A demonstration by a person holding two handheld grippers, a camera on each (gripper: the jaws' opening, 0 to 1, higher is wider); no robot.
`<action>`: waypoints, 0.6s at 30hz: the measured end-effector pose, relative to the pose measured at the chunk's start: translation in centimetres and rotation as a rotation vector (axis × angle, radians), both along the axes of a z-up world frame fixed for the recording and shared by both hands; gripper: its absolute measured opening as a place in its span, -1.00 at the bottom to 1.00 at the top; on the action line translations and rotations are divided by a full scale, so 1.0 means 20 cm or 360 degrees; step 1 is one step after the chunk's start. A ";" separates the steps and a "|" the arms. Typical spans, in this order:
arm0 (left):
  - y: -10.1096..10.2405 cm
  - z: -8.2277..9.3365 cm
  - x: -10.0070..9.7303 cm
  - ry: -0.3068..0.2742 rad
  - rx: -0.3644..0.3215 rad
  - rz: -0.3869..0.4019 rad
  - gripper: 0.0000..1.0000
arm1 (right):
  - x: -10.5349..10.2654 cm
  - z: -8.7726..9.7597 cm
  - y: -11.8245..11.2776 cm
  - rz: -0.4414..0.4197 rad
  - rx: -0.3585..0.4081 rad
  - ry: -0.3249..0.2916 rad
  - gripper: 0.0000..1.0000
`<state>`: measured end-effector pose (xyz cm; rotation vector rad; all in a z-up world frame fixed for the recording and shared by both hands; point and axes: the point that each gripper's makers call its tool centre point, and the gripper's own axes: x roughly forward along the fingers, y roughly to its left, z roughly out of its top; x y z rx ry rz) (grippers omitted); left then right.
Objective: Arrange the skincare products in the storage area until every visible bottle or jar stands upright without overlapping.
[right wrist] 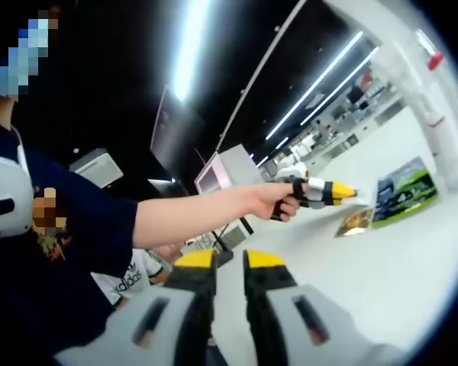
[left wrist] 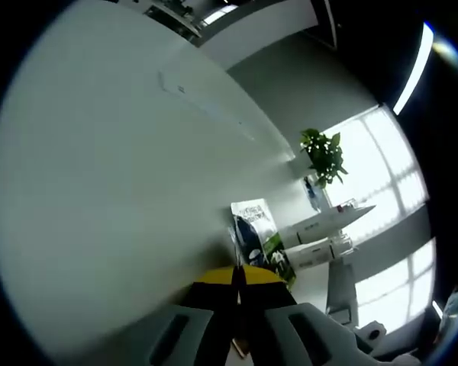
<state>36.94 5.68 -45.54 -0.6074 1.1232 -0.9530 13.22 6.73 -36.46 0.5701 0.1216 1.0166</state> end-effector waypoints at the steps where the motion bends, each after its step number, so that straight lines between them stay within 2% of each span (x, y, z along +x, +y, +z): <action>1: 0.01 -0.01 0.00 -0.0016 0.0033 -0.0005 -1.00 | 0.00 0.00 0.00 0.0000 0.0001 0.0000 -0.73; 7: 0.05 -0.08 0.01 -0.0207 0.0236 -0.0093 -0.84 | -0.01 0.03 0.01 0.0005 0.0020 -0.0015 -0.73; 8: 0.03 -0.07 0.00 -0.0206 0.0212 -0.0092 -0.84 | -0.02 0.03 0.01 0.0005 0.0021 -0.0016 -0.73; 13: 0.03 -0.07 0.01 -0.0255 0.0247 -0.0102 -0.71 | -0.02 0.04 0.02 0.0010 0.0022 -0.0024 -0.73; 18: 0.06 -0.08 -0.01 -0.0358 0.0393 -0.0205 -0.67 | -0.02 0.05 0.03 0.0010 0.0031 -0.0026 -0.73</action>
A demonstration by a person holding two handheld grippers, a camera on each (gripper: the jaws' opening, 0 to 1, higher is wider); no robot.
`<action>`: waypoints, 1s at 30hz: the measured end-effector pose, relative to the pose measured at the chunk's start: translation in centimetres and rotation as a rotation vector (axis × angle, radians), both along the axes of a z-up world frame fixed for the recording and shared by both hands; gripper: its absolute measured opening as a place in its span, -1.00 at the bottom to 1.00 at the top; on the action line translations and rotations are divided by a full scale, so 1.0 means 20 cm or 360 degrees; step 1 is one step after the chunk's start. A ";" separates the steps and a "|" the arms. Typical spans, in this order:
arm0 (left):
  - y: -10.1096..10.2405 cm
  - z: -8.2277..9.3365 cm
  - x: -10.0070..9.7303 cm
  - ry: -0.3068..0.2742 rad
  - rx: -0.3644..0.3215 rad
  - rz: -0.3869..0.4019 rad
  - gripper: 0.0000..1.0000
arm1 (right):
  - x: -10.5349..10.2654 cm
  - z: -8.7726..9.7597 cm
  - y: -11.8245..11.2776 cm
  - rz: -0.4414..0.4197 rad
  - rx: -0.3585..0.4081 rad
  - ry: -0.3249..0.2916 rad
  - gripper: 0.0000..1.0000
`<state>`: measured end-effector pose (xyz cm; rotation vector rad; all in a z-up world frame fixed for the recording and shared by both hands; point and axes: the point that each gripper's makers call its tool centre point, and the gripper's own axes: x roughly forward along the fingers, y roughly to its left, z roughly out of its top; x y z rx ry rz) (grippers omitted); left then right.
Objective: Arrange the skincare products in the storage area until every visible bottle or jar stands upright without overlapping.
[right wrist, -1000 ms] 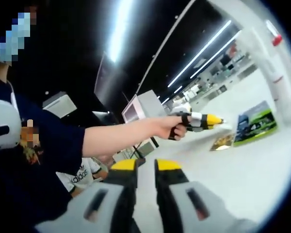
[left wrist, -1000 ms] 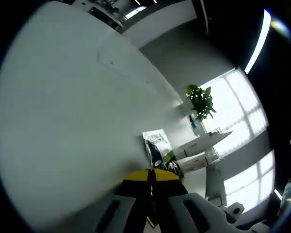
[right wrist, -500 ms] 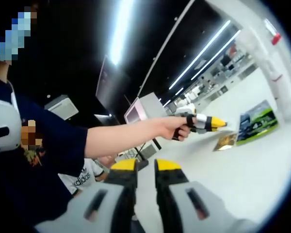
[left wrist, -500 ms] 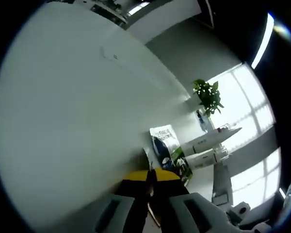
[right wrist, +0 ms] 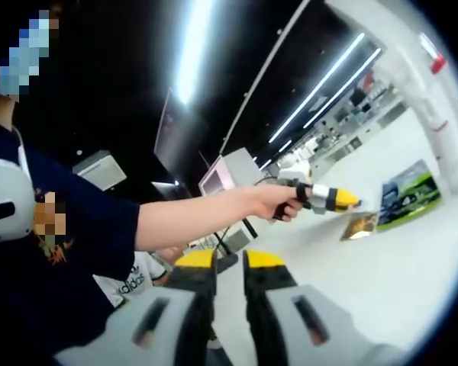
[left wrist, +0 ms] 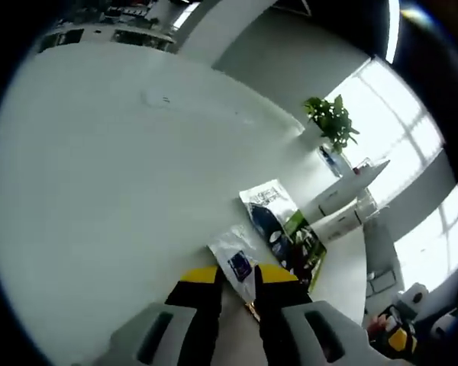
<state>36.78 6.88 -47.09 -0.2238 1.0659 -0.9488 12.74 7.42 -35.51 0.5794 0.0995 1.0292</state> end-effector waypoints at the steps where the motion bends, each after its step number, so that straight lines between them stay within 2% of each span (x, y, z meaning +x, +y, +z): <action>1: 0.00 0.00 0.00 -0.0028 0.0027 -0.0016 -0.66 | 0.00 0.00 0.00 0.0001 0.0001 -0.0001 -0.73; 5: 0.02 0.03 0.00 -0.0086 0.0061 -0.0046 -0.66 | 0.00 0.01 0.00 0.0010 0.0007 -0.0006 -0.73; 10: 0.05 0.05 0.03 -0.0116 0.0064 -0.0034 -0.66 | -0.01 0.03 0.02 0.0018 0.0016 -0.0020 -0.73; 14: 0.09 0.07 0.05 -0.0221 0.0128 -0.0044 -0.67 | -0.01 0.03 0.02 0.0016 0.0014 -0.0019 -0.73; 16: 0.09 0.09 0.05 -0.0274 0.0116 -0.0074 -0.69 | -0.02 0.03 0.02 0.0018 0.0014 -0.0016 -0.74; 18: 0.07 0.09 0.04 -0.0284 0.0107 -0.0094 -0.73 | -0.02 0.02 0.03 0.0023 0.0004 -0.0015 -0.74; 20: 0.05 0.09 0.02 -0.0305 0.0111 -0.0159 -0.77 | -0.02 0.02 0.03 0.0021 -0.0001 -0.0012 -0.74; 23: 0.05 0.05 0.01 -0.0370 0.0174 -0.0258 -0.92 | -0.02 0.02 0.02 0.0014 0.0000 -0.0010 -0.74; 30: 0.02 0.01 0.02 -0.0371 0.0187 -0.0271 -0.94 | -0.02 0.02 0.03 0.0016 -0.0005 -0.0012 -0.74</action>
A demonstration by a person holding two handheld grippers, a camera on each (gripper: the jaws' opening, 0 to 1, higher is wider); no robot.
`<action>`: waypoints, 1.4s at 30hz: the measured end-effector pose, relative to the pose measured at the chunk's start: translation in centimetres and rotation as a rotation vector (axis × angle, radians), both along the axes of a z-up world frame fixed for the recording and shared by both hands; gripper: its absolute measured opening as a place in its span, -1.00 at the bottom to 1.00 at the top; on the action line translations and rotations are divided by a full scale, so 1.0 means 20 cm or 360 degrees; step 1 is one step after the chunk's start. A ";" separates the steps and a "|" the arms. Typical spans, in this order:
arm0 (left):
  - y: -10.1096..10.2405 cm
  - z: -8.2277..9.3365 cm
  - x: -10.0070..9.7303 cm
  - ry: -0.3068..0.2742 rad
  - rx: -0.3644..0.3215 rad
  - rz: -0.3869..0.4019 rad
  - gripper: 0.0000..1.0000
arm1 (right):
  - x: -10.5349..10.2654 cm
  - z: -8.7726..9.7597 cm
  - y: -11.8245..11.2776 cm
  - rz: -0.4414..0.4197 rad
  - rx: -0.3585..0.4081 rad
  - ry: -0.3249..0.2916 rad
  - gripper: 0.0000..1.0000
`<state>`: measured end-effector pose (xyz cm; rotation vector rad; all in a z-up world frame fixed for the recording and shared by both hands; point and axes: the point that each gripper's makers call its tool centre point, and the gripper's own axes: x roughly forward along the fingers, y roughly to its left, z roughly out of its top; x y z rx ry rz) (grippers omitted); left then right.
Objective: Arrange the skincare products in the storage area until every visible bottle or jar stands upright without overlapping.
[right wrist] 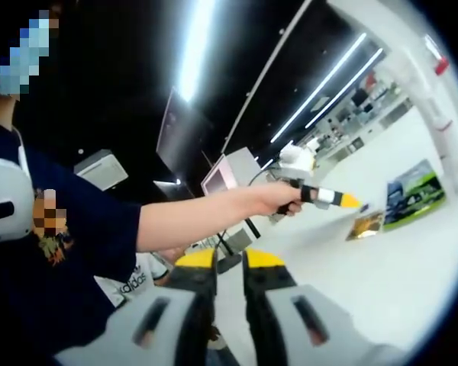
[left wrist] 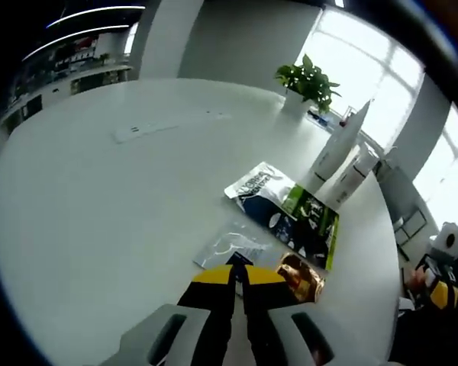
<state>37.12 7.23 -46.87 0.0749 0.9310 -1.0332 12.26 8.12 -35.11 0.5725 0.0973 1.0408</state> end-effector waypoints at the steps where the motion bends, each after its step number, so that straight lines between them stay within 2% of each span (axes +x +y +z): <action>1: 0.00 -0.01 0.00 0.0002 0.0004 -0.0003 -0.94 | 0.00 0.00 0.00 0.0000 -0.0002 0.0003 -0.74; 4: 0.00 -0.03 0.01 -0.0016 0.0041 -0.0017 -0.94 | 0.00 -0.01 0.00 0.0001 0.0000 0.0010 -0.74; 17: 0.00 -0.03 0.02 -0.0009 0.0039 0.0026 -1.00 | 0.02 -0.03 -0.01 0.0003 0.0005 0.0034 -0.75; 26: -0.02 -0.03 0.02 0.0007 -0.0020 0.0095 -0.96 | 0.02 -0.04 -0.02 -0.0006 0.0002 0.0038 -0.76; 30: -0.04 0.02 0.01 0.0000 -0.0047 0.0081 -0.95 | 0.02 -0.03 -0.01 -0.0004 -0.0001 0.0032 -0.76; 32: -0.06 0.04 0.01 -0.0043 -0.0043 0.0049 -0.95 | 0.02 -0.03 -0.01 -0.0005 -0.0001 0.0031 -0.76; 34: -0.09 0.06 0.01 -0.0107 -0.0041 -0.0039 -0.97 | 0.02 -0.03 -0.02 -0.0007 -0.0001 0.0034 -0.76; 37: -0.12 0.04 -0.01 -0.0276 0.0064 -0.0214 -0.99 | 0.02 -0.04 -0.01 -0.0008 -0.0003 0.0034 -0.76; 41: -0.15 0.03 0.02 -0.0602 0.0241 -0.0433 -1.00 | 0.02 -0.03 -0.02 -0.0011 -0.0004 0.0035 -0.76; 42: -0.15 0.03 0.03 -0.0646 0.0277 -0.0461 -1.00 | 0.02 -0.04 -0.02 -0.0013 -0.0005 0.0036 -0.76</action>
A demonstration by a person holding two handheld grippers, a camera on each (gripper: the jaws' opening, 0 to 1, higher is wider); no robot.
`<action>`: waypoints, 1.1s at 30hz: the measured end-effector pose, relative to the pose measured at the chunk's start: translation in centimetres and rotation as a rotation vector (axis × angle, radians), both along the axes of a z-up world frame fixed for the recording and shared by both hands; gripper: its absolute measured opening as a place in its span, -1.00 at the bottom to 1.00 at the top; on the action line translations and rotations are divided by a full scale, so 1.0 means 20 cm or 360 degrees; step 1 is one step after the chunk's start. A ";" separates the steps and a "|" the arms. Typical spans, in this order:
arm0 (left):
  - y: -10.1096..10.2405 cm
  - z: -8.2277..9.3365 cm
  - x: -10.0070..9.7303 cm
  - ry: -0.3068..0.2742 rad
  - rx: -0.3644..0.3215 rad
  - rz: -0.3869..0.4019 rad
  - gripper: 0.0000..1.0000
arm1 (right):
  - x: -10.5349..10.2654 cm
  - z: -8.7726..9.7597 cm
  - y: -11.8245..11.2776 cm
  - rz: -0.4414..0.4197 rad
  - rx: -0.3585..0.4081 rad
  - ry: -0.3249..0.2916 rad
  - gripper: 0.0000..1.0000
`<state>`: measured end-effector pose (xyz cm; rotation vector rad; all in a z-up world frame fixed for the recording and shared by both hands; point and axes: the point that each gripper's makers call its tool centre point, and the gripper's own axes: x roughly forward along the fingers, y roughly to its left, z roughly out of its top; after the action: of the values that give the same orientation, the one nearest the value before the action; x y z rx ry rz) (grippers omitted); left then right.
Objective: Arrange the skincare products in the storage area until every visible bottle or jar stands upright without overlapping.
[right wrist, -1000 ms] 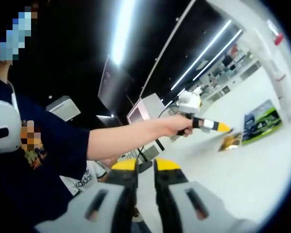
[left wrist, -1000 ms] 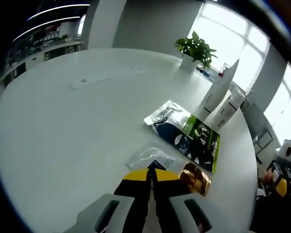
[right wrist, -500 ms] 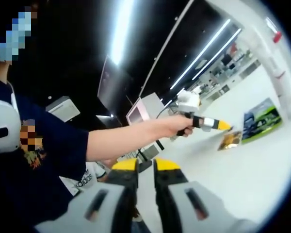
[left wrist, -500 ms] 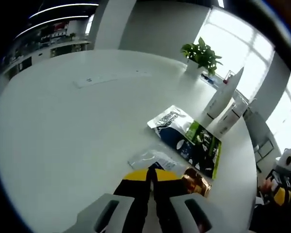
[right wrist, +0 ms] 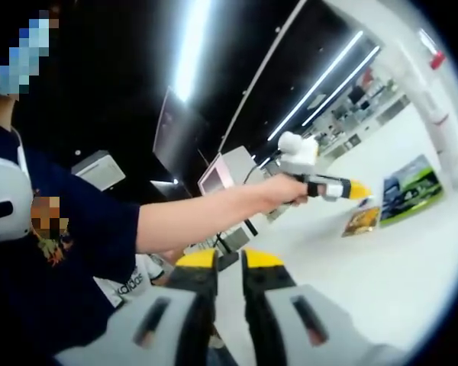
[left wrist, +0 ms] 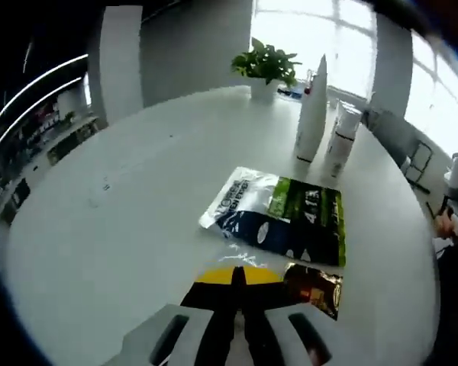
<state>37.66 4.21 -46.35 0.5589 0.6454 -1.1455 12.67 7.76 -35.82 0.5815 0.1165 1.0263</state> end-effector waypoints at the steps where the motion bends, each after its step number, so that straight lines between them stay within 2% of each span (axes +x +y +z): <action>1: -0.01 0.00 0.01 -0.0077 0.0034 -0.0045 -1.00 | 0.00 0.00 0.00 -0.0001 -0.0002 0.0000 -0.76; 3: -0.03 0.01 0.02 -0.0146 0.0057 -0.0095 -1.00 | 0.00 0.00 0.00 -0.0002 -0.0002 0.0002 -0.76; 10: -0.01 -0.05 0.04 -0.0189 0.0194 -0.0159 -1.00 | 0.00 -0.01 0.01 0.0003 0.0002 0.0008 -0.76; 21: 0.00 -0.05 0.05 -0.0119 0.0132 -0.0040 -1.00 | 0.01 -0.01 0.01 0.0007 0.0007 0.0018 -0.77; 33: 0.01 -0.05 0.09 -0.0111 0.0138 0.0058 -1.00 | 0.01 -0.01 0.01 -0.0001 0.0010 0.0023 -0.77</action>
<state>39.40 4.36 -47.30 0.6555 0.6449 -1.0635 12.83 7.99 -36.10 0.5949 0.1256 1.0223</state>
